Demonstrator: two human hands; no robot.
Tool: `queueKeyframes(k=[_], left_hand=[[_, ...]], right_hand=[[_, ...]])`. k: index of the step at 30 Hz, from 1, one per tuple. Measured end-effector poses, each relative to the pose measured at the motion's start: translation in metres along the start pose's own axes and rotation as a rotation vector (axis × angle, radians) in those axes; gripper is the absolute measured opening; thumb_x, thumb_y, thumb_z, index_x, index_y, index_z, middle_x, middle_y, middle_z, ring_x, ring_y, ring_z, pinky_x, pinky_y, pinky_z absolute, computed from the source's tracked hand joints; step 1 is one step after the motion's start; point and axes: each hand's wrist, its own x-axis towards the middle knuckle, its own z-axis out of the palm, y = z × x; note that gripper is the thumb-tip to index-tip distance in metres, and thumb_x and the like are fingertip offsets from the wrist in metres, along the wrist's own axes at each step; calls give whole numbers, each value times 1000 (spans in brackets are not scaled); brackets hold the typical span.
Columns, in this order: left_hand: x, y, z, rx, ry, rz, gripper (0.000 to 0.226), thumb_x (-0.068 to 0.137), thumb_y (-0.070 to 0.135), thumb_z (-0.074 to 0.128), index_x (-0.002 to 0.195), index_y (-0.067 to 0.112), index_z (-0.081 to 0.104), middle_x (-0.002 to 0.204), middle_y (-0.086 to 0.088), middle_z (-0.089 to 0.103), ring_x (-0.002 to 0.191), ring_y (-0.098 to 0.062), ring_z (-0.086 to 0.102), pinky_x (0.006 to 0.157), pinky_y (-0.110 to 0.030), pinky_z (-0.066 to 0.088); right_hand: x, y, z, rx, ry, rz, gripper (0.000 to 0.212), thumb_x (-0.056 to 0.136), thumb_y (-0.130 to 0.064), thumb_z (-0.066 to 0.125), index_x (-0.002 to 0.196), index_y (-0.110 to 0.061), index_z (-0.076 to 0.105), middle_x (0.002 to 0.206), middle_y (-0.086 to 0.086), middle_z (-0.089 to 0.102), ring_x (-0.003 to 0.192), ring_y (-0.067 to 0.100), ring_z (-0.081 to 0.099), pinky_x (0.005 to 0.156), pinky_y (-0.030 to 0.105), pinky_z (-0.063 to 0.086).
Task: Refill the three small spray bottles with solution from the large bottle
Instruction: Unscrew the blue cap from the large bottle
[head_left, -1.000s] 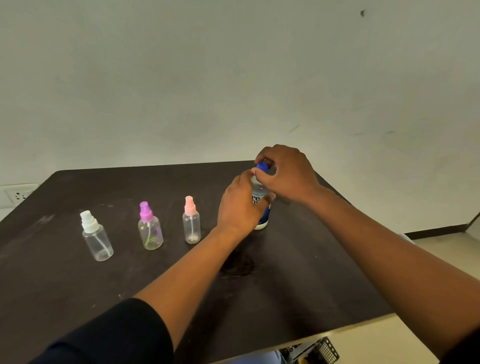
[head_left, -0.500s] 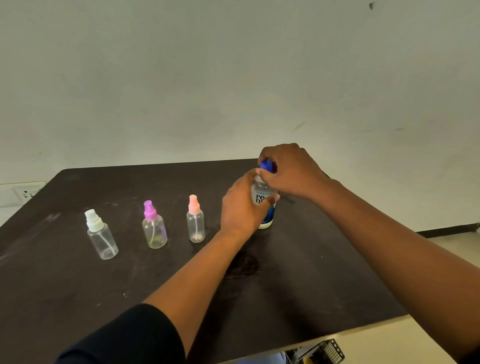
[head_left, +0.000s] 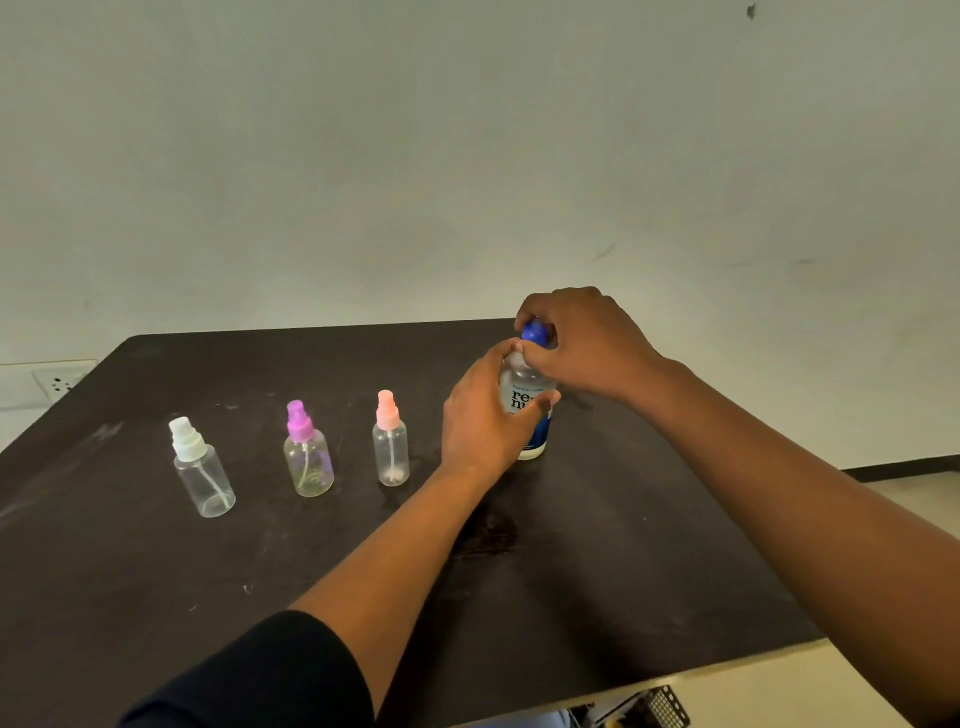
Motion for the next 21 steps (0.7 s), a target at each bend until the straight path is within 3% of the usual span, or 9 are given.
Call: queueKeyframes(k=[3, 7, 12, 16, 21], left_hand=[[0, -2, 1, -14, -4, -15, 75, 82, 55, 84, 147, 36, 51, 132, 14, 68, 120, -10, 66, 105, -43, 58], [0, -2, 3, -43, 5, -42, 76, 81, 54, 85, 146, 38, 51, 135, 15, 67, 123, -10, 64, 106, -45, 56], [0, -4, 3, -51, 1, -53, 78, 79, 53, 87, 147, 38, 52, 138, 17, 66, 125, -9, 64, 108, -44, 56], [-1, -1, 0, -57, -3, -45, 76, 80, 52, 87, 147, 39, 52, 136, 17, 67, 123, -9, 65, 107, -44, 56], [-6, 5, -4, -74, 4, -71, 74, 81, 47, 87, 146, 39, 53, 134, 18, 67, 120, -10, 66, 106, -45, 56]], right_hand=[[1, 1, -4, 81, 15, -25, 22, 84, -20, 72, 103, -31, 73, 93, -12, 66, 85, 14, 63, 72, 27, 44], [-11, 6, -9, 294, 320, -89, 20, 82, -11, 72, 98, -24, 72, 96, -9, 72, 83, 14, 66, 75, 30, 54], [-54, 18, 8, 500, 539, 38, 22, 86, -2, 73, 98, -19, 72, 95, -1, 70, 82, 10, 66, 70, 17, 52], [-87, 34, 47, 552, 489, 210, 21, 84, -5, 81, 83, -24, 72, 86, -6, 72, 77, 9, 68, 72, 26, 55], [-115, 40, 84, 517, 359, 315, 19, 78, -8, 90, 79, -24, 79, 87, -17, 75, 85, 3, 71, 86, 37, 60]])
